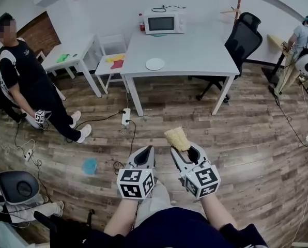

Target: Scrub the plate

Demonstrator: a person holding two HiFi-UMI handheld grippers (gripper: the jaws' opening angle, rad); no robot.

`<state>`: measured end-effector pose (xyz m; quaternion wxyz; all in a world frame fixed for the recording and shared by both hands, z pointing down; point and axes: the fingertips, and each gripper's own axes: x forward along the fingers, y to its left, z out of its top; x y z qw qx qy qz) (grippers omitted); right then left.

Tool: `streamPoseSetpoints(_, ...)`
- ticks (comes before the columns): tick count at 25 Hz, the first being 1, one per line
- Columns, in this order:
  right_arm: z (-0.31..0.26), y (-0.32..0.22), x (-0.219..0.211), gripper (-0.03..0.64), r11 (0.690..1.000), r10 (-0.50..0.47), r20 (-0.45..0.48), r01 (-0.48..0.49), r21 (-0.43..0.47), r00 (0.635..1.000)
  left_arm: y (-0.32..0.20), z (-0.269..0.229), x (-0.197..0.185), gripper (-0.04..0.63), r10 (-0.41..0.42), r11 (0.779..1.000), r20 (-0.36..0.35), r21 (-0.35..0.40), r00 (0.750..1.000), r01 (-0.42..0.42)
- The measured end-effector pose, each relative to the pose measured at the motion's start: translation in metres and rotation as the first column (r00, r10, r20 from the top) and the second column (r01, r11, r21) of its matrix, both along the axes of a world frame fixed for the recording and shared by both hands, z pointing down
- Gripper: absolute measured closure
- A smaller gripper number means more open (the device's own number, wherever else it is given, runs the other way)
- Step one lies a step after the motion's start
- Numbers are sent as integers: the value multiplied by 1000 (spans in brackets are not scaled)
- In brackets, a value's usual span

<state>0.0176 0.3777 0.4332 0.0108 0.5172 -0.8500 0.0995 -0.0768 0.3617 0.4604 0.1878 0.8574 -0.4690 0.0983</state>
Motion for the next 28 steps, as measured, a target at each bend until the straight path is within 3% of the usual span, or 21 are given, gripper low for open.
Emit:
streamPoseSetpoints(14,14,8,-1,431,998,-30,40,32,-51,999,9,14,4,575,-11,1000,12,-21,1000,11)
streamPoseSetpoints(28,9,-95,-4,431,999,-5,10,6,-52,1000,-104,13,1,575,13,1000,6,-20,1000,-13)
